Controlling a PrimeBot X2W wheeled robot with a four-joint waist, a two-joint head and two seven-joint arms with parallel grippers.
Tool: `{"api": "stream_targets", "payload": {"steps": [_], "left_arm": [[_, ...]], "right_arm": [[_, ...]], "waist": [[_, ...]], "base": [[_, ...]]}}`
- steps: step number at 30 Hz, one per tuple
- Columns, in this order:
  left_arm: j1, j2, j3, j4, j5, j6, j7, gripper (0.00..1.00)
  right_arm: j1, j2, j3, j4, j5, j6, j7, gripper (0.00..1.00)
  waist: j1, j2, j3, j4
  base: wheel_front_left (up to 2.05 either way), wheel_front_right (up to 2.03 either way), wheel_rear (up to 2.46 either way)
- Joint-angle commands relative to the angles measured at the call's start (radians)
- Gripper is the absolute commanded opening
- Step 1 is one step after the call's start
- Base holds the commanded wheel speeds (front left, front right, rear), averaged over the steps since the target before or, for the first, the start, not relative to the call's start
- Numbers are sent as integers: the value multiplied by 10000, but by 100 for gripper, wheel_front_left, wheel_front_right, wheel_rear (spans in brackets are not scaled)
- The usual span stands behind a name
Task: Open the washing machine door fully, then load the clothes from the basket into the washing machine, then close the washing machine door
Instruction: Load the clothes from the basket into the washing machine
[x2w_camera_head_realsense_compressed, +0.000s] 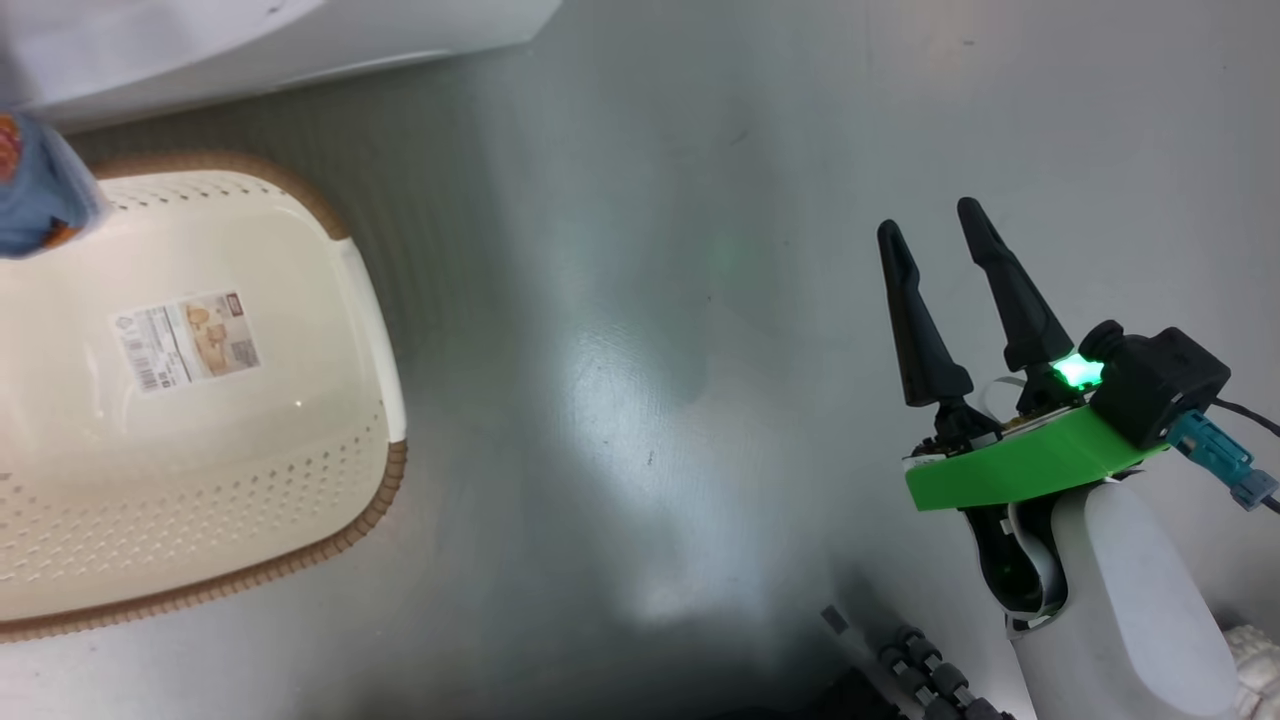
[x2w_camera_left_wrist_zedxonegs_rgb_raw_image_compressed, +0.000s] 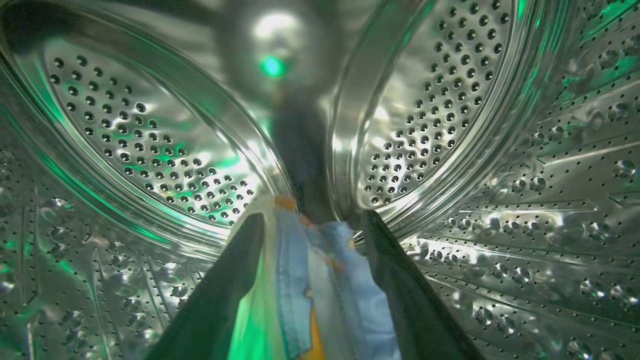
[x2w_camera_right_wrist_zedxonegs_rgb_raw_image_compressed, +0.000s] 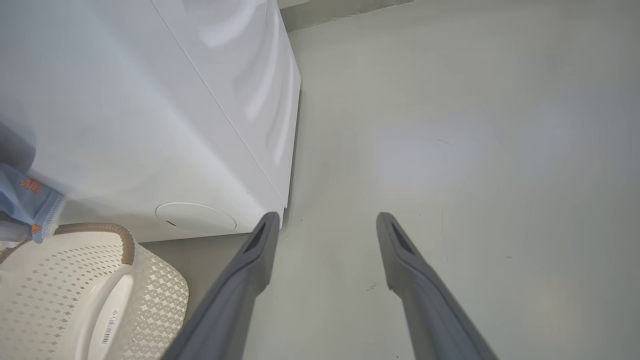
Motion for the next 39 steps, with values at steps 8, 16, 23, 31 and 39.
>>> {"api": "stream_targets", "payload": {"steps": [8,16,23,31,39], "left_arm": [[783,-66,5,-144,-230,383,-485,100],[1772,-421,-142,-434,-199,656,-929,100],[2530,-656,-179,-927,-220,891,-1084,100],[3541,-828,-163,-1745,-262,1185,-1169,100],[4645,-996,-164,-2949,-264,1577,-1198,100]], "right_arm": [[358,-22,54,-154,99,16,-47,100],[528,-110,-44,-101,22,16,-47,100],[631,-138,-134,-104,-32,16,-47,100],[747,-151,-192,-96,-63,16,-47,100],[856,-151,-236,-80,-76,16,-47,100]], "waist": [[0,-1,-530,364],[0,-1,-975,566],[0,-1,-1193,692],[0,-1,-1421,772],[0,-1,-1659,824]], "base": [[0,0,0],[0,0,0],[0,0,0],[0,0,0],[0,0,0]]}}
